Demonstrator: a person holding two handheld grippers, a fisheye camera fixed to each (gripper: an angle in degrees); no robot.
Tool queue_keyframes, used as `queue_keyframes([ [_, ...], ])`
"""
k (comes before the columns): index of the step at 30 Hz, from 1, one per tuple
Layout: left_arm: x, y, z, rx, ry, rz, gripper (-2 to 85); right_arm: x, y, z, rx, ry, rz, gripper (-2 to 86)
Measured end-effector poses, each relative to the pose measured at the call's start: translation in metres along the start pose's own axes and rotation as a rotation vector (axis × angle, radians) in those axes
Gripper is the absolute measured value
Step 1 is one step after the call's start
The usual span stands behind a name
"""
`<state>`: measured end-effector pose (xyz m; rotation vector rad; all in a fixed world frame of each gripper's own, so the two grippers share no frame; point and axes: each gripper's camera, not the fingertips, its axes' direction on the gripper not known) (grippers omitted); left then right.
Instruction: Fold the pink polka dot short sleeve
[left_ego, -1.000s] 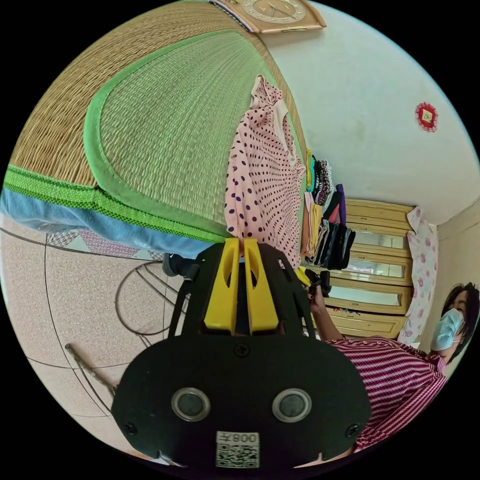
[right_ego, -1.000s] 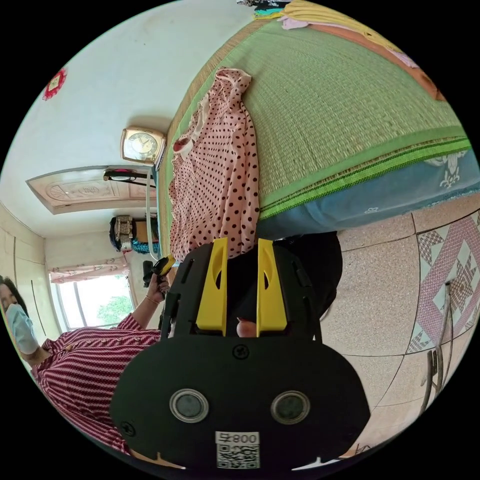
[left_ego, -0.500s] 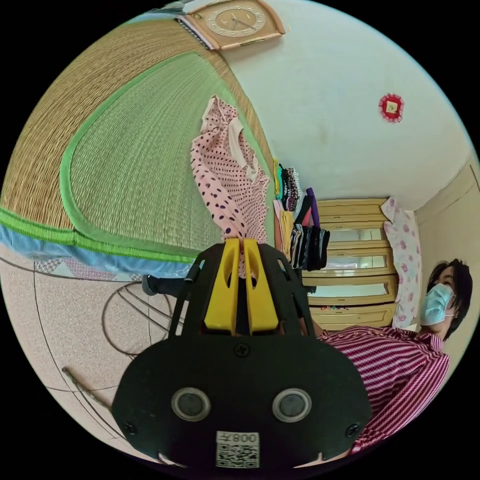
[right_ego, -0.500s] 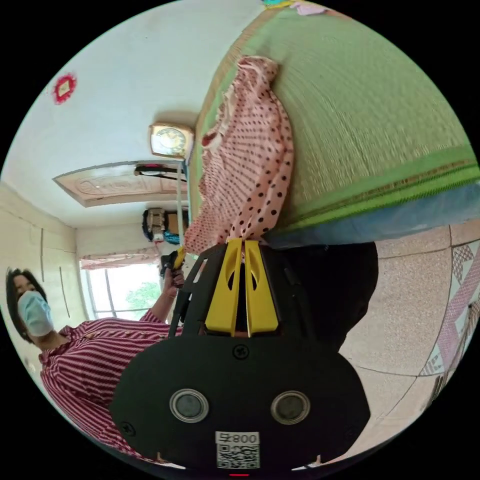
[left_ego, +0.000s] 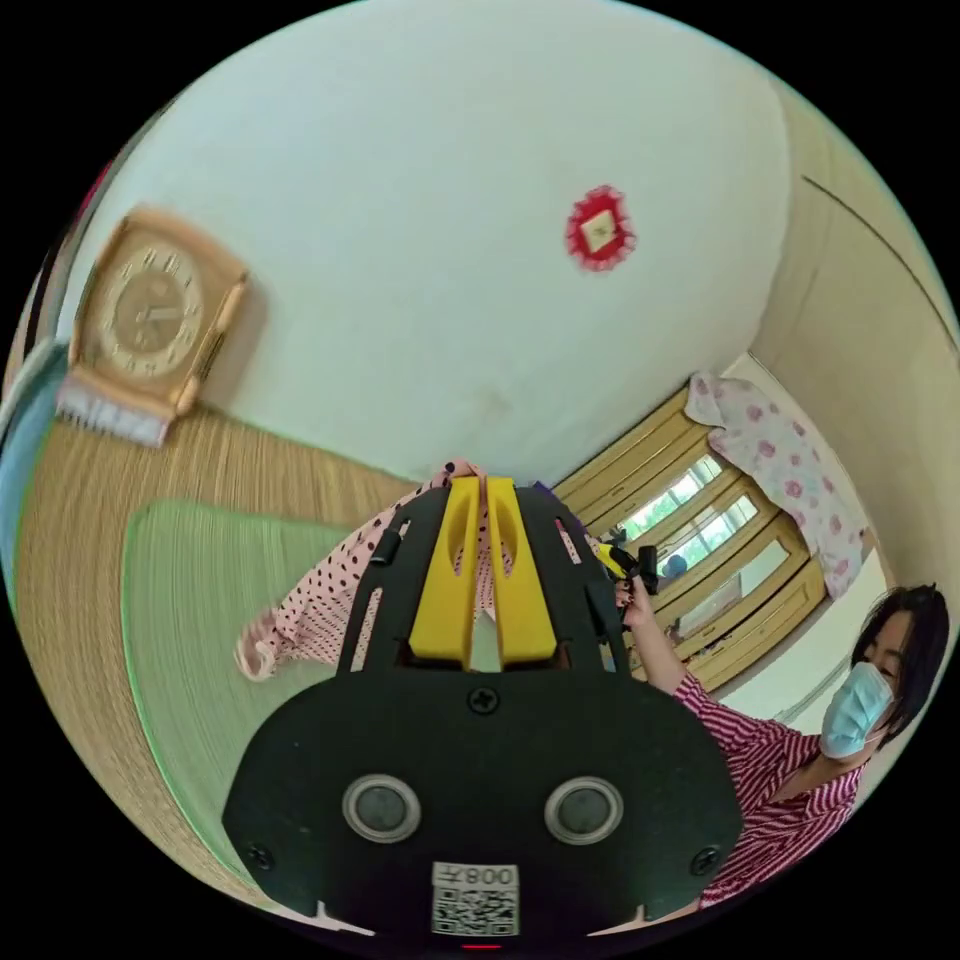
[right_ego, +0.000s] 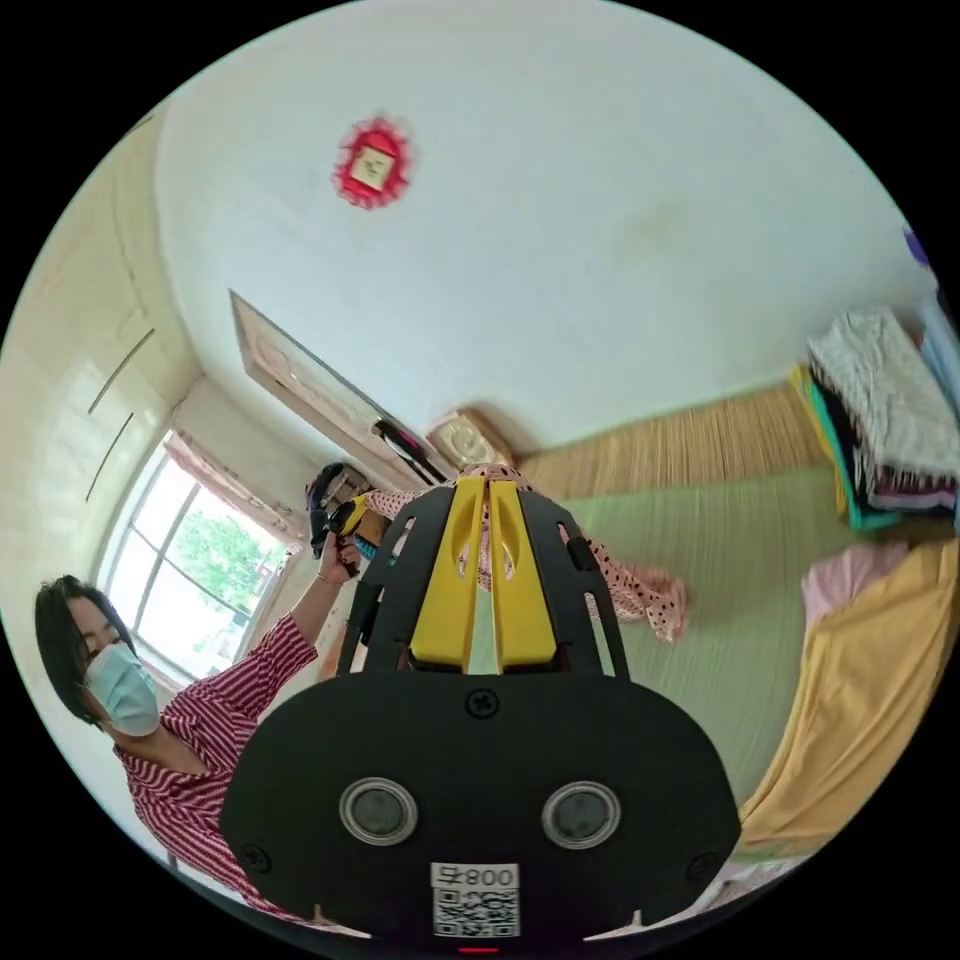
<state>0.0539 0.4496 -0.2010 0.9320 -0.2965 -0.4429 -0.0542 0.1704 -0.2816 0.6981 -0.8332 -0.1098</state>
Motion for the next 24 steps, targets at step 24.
queue_keyframes([
  [24, -0.015, 0.281, -0.073, -0.395, -0.199, -0.494, 0.9, 0.145, 0.364, 0.037, -0.225, -0.124, 0.545, 0.3],
])
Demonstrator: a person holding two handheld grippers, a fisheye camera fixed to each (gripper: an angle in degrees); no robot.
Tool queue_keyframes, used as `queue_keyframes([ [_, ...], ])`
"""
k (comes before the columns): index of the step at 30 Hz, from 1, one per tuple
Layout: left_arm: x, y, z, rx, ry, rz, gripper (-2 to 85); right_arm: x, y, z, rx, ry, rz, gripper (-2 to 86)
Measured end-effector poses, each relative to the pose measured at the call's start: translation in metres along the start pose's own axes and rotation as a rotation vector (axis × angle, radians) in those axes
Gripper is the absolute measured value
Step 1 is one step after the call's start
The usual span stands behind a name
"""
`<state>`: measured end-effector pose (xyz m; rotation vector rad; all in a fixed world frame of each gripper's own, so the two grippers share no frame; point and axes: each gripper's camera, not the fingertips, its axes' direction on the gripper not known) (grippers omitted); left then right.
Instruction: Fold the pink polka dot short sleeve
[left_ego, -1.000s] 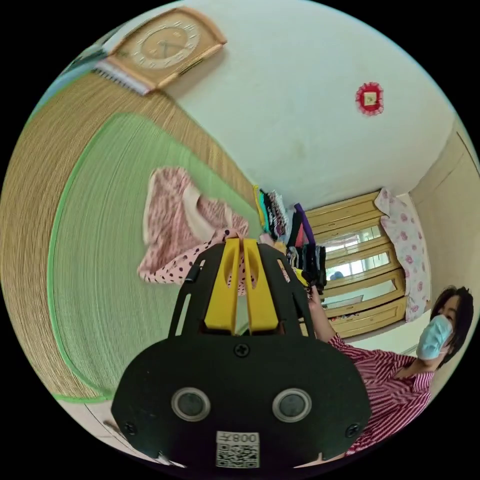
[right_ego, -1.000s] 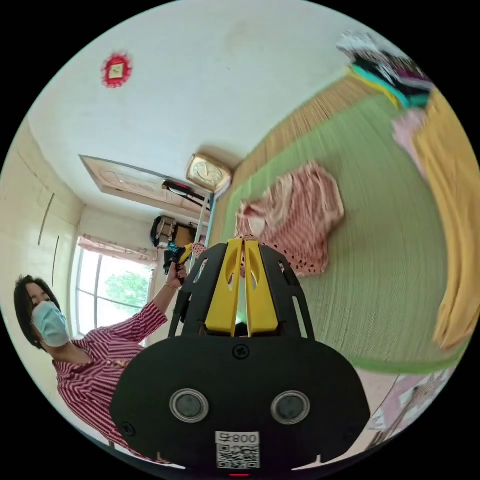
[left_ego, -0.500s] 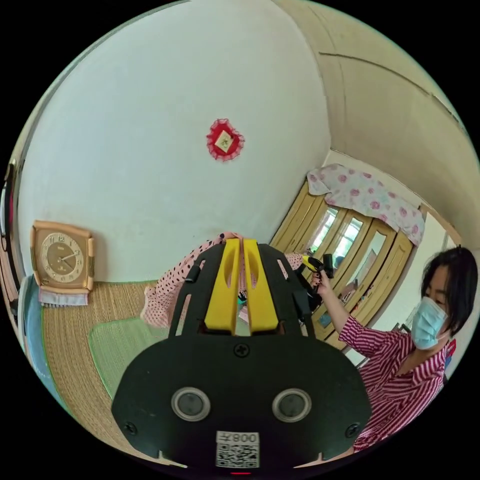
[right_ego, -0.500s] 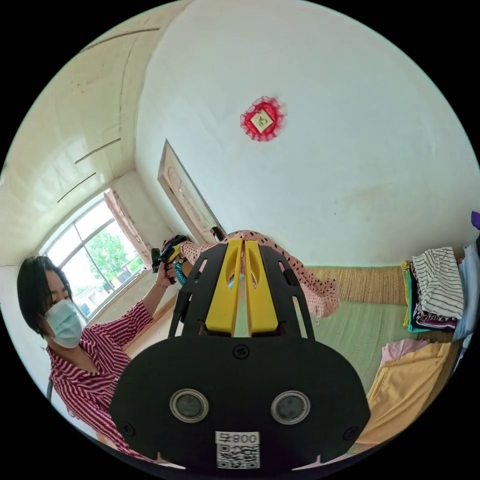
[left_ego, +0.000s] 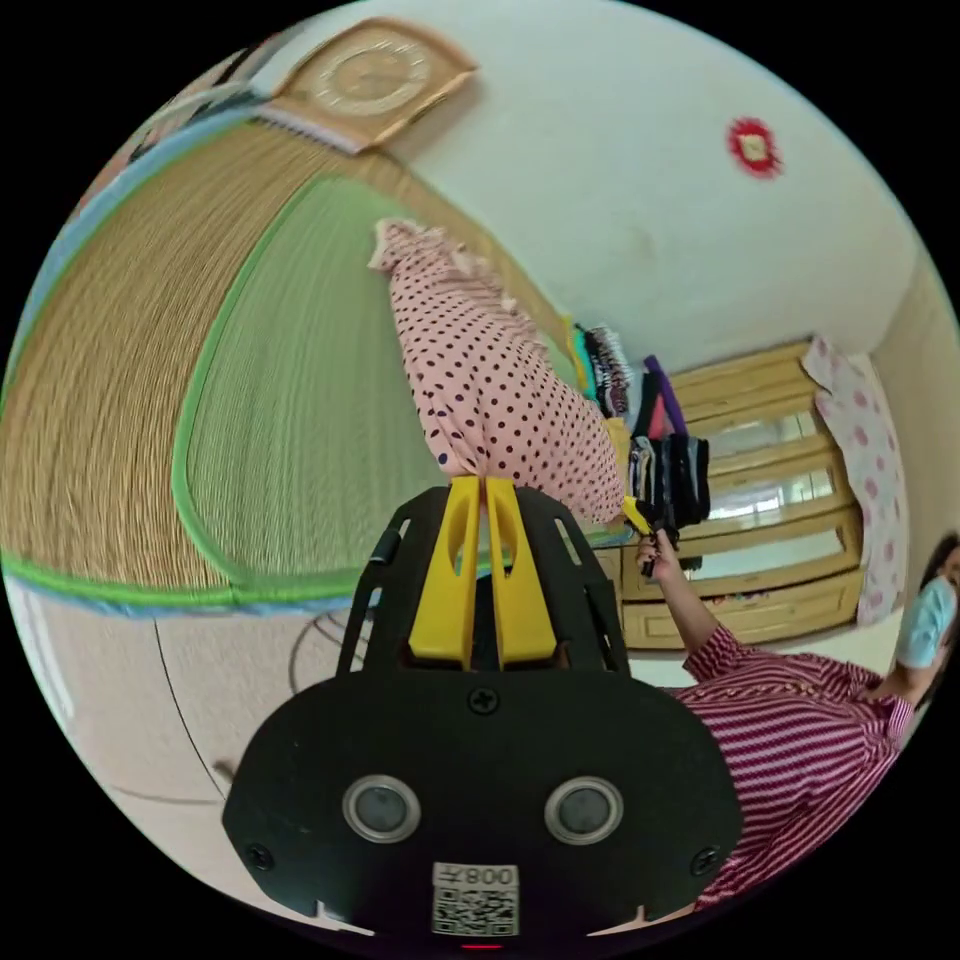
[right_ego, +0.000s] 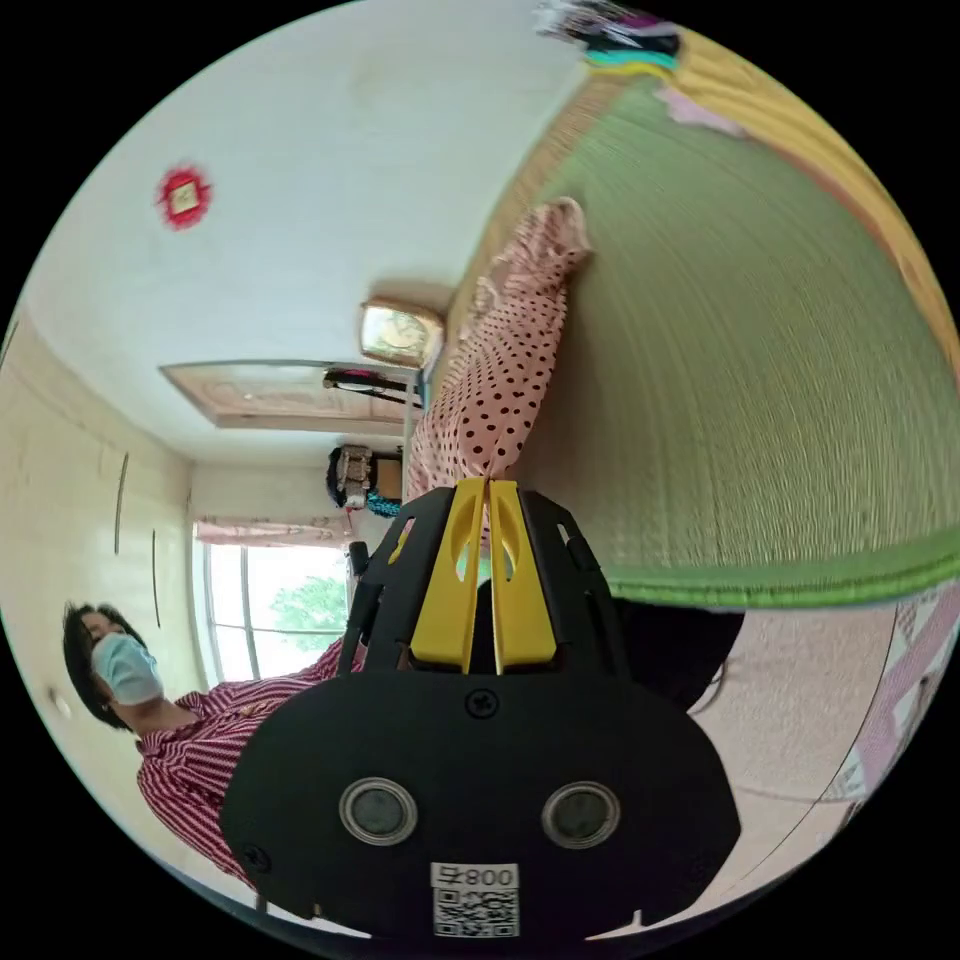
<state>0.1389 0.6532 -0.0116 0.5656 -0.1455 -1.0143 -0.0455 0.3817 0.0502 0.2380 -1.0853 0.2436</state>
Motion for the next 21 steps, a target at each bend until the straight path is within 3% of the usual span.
queue_keyframes([
  [5, 0.001, 0.011, 0.007, -0.050, -0.015, -0.084, 0.9, 0.049, 0.026, 0.015, -0.033, 0.033, 0.149, 0.3],
  [21, 0.072, -0.001, -0.053, -0.017, -0.010, -0.105, 2.3, 0.038, 0.050, 0.012, 0.044, -0.050, 0.220, 0.2],
])
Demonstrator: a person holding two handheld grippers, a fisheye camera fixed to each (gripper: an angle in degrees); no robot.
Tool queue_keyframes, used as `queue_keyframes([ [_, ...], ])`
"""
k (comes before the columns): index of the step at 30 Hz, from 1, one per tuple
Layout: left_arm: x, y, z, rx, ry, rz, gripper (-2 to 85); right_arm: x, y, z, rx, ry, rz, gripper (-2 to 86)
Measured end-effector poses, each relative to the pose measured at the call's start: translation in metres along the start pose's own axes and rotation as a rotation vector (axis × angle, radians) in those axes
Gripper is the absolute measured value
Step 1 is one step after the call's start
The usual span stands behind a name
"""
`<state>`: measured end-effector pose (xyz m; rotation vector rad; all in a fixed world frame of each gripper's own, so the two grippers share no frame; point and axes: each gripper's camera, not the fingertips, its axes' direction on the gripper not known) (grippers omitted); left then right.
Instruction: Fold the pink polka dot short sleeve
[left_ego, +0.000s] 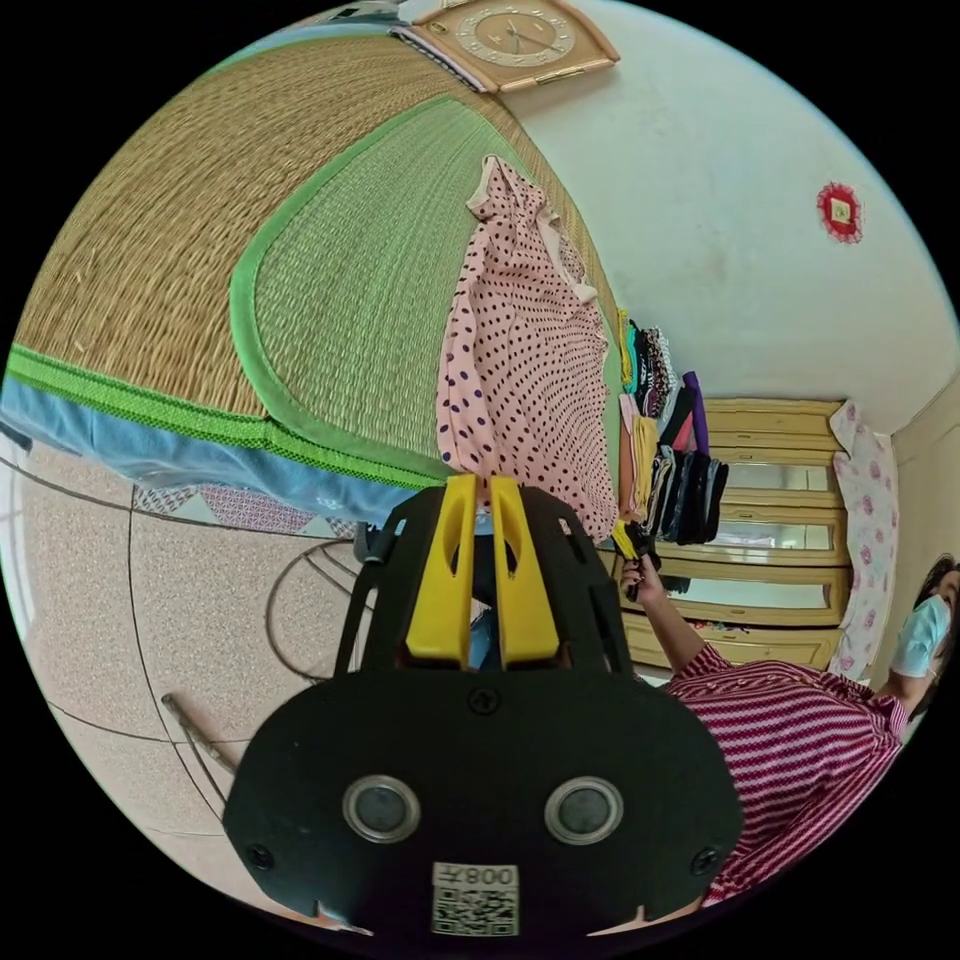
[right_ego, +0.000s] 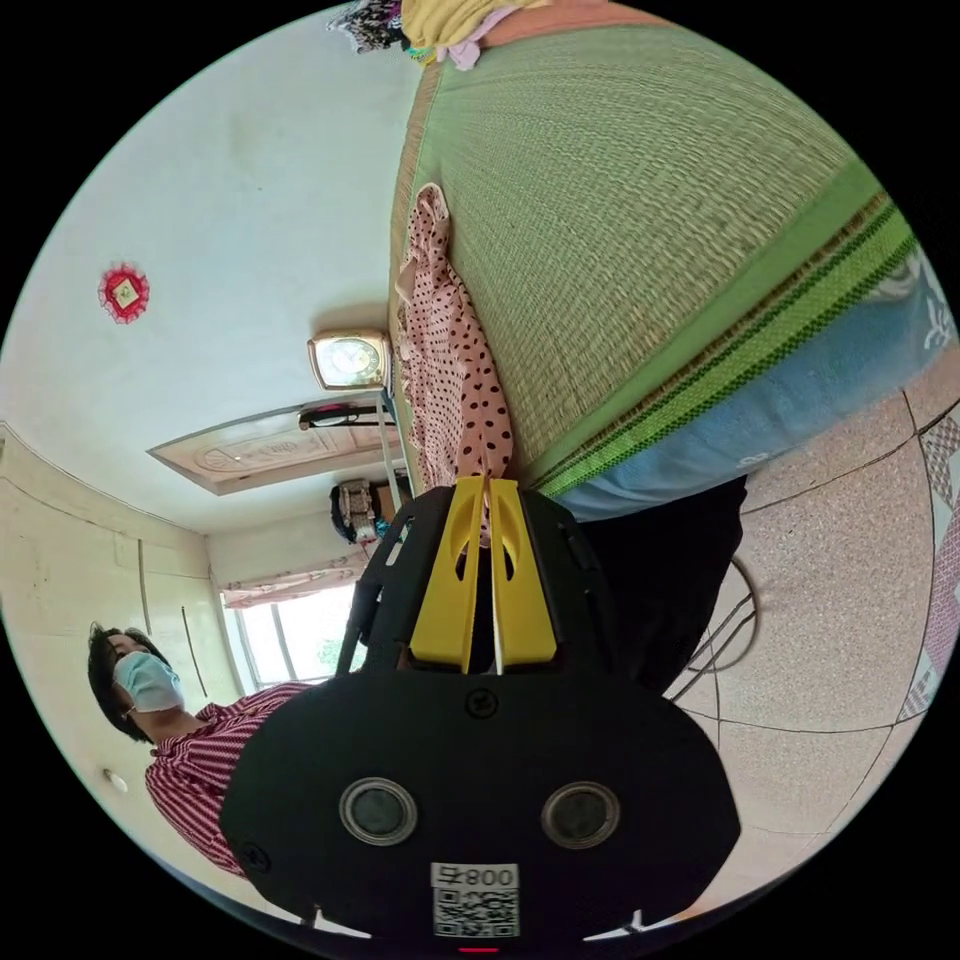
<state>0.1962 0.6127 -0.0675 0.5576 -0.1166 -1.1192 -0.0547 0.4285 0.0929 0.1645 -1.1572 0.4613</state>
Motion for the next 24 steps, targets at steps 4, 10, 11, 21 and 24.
queue_keyframes([
  [4, 0.028, -0.013, -0.025, 0.047, 0.002, 0.041, 2.9, -0.022, 0.007, -0.015, 0.093, -0.019, -0.003, 0.1],
  [10, 0.108, -0.094, -0.023, 0.000, 0.026, 0.242, 5.1, -0.114, -0.033, 0.005, 0.130, -0.003, -0.135, 0.4],
  [11, 0.127, -0.116, -0.016, -0.017, 0.024, 0.282, 5.9, -0.142, -0.049, 0.021, 0.106, 0.015, -0.178, 0.6],
  [21, 0.277, -0.280, 0.049, -0.118, -0.162, 0.543, 8.7, -0.389, -0.198, 0.245, -0.178, 0.283, -0.594, 4.5],
  [24, 0.309, -0.310, 0.055, -0.126, -0.253, 0.595, 9.1, -0.458, -0.233, 0.320, -0.222, 0.432, -0.730, 6.3],
])
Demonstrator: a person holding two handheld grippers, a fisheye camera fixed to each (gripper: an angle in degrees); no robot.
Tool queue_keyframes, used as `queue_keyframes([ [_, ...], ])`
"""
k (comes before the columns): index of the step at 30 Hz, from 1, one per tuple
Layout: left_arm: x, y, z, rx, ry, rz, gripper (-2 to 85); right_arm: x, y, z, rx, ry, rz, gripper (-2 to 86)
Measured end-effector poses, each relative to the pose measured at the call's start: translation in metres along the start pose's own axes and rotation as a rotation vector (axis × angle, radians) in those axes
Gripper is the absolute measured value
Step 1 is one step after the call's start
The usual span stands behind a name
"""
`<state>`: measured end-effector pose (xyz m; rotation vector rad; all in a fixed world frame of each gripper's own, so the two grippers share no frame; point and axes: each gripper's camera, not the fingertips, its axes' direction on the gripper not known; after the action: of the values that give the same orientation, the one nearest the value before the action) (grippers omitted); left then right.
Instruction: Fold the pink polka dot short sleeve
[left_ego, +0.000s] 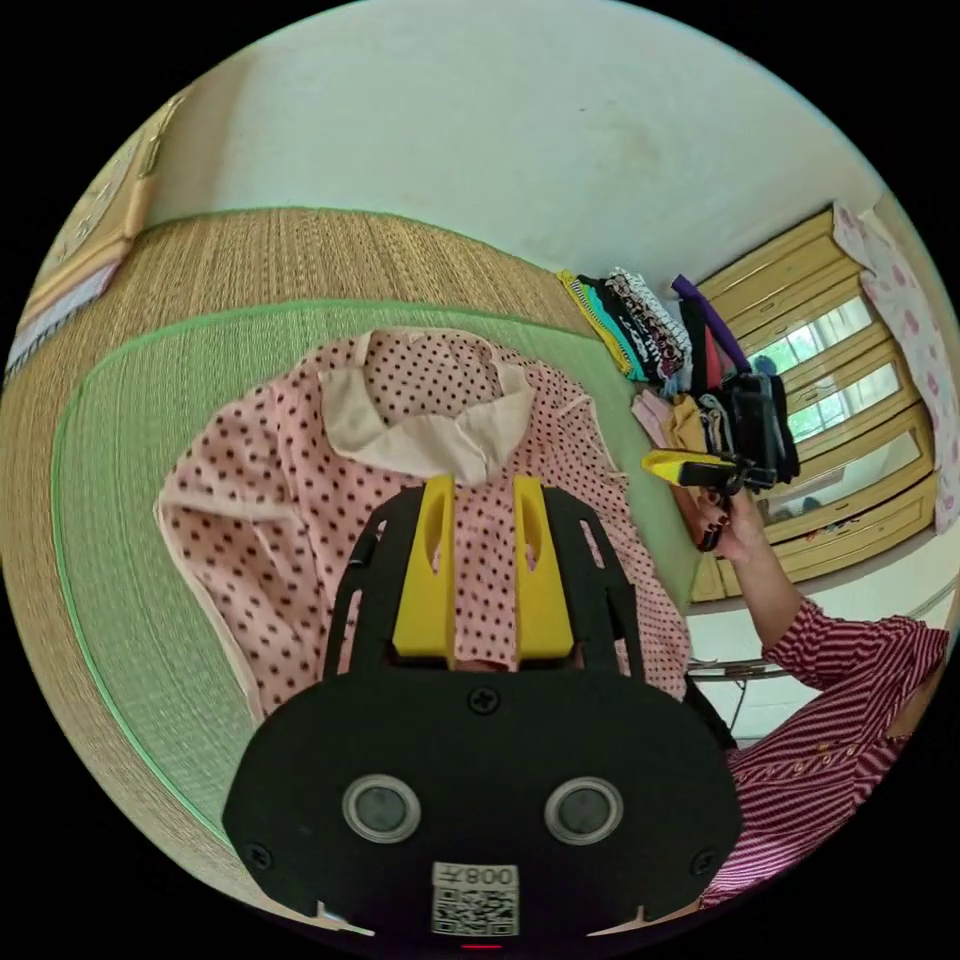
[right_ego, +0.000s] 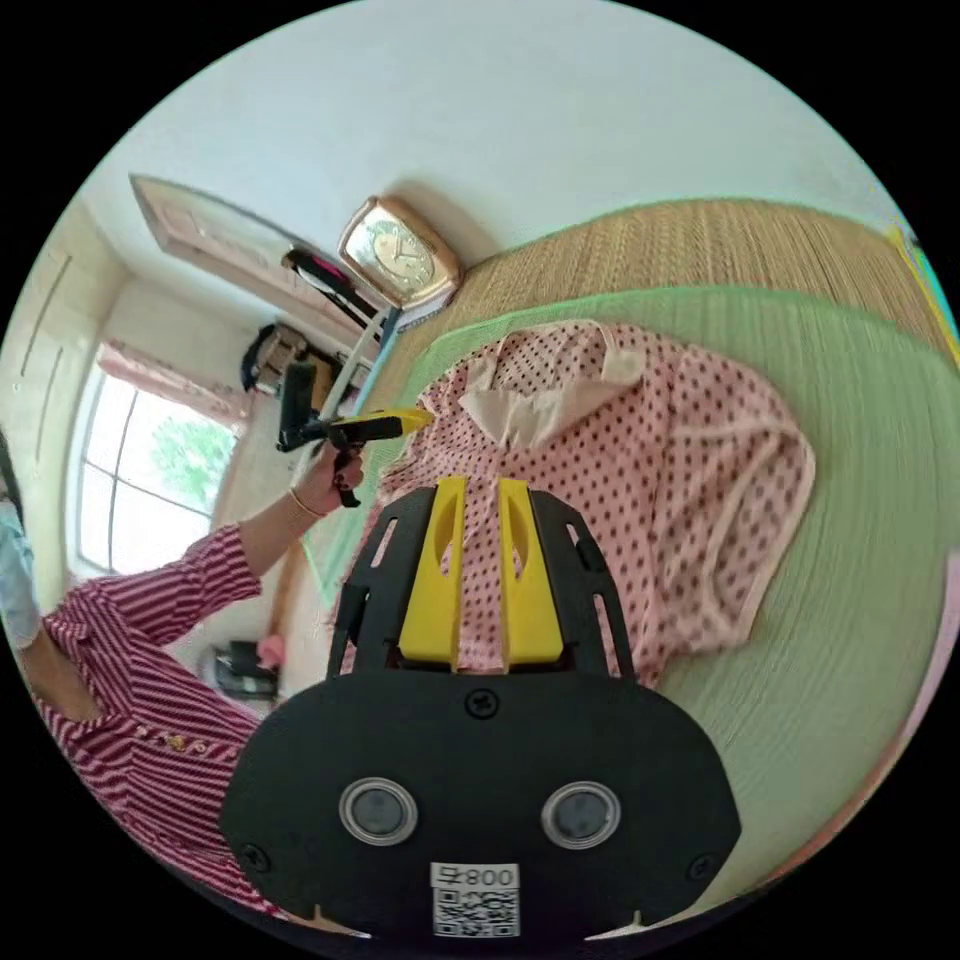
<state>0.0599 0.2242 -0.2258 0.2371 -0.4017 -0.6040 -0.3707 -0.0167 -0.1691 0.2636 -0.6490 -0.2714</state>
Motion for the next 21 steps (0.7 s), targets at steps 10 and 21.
queue_keyframes([
  [10, 0.020, -0.065, -0.014, -0.119, -0.133, 0.085, 9.4, -0.100, -0.184, 0.117, -0.232, 0.350, -0.299, 8.4],
  [21, 0.051, -0.084, -0.058, -0.138, -0.185, 0.124, 3.1, -0.142, -0.219, 0.170, -0.325, 0.497, -0.324, 6.4],
])
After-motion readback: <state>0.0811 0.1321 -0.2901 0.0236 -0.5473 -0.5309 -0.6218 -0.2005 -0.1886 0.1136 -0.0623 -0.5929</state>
